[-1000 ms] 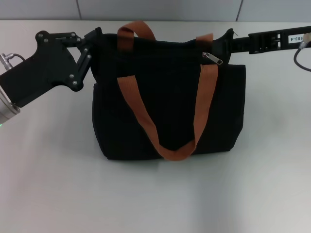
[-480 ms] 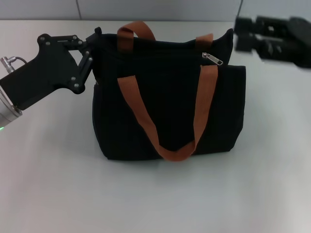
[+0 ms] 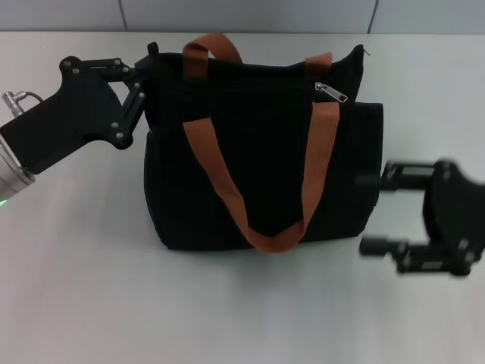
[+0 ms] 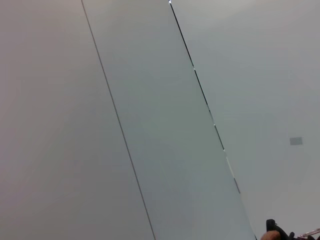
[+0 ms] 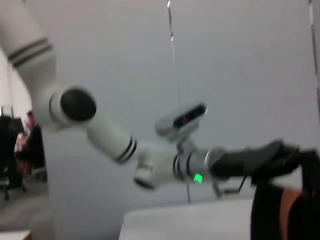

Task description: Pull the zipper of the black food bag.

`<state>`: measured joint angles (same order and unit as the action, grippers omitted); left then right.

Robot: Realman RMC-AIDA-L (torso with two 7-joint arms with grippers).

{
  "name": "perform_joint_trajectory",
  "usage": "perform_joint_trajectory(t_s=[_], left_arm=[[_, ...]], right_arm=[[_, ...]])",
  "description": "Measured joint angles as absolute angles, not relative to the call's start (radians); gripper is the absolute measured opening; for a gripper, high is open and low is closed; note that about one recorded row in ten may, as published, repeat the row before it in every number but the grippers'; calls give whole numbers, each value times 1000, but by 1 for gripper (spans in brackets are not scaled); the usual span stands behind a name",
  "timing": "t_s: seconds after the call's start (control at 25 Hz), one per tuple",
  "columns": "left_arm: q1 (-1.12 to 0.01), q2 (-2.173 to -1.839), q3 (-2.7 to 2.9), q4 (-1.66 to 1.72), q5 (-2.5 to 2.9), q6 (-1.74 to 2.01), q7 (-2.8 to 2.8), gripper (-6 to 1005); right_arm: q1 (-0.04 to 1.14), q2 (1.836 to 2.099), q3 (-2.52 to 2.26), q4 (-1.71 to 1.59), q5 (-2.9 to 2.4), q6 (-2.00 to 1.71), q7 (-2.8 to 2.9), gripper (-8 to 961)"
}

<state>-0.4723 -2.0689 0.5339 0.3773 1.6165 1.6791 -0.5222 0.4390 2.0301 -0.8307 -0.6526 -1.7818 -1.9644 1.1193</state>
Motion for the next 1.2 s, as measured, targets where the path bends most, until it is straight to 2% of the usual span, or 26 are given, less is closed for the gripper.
perform_joint_trajectory(t_s=[0.28, 0.8, 1.04, 1.2], left_arm=[[-466, -2068, 534, 376, 1617, 1677, -558, 130], [-463, -2065, 538, 380, 1627, 1659, -645, 134], [-448, -2051, 577, 492, 1658, 1669, -812, 401], [-431, -2009, 591, 649, 1756, 1708, -1047, 590]], right_arm=[[385, 2075, -827, -632, -1892, -1848, 986, 674], [395, 2072, -823, -611, -1895, -1845, 987, 674], [396, 2073, -822, -609, -1896, -1838, 990, 674], [396, 2073, -822, -609, -1896, -1834, 991, 674]])
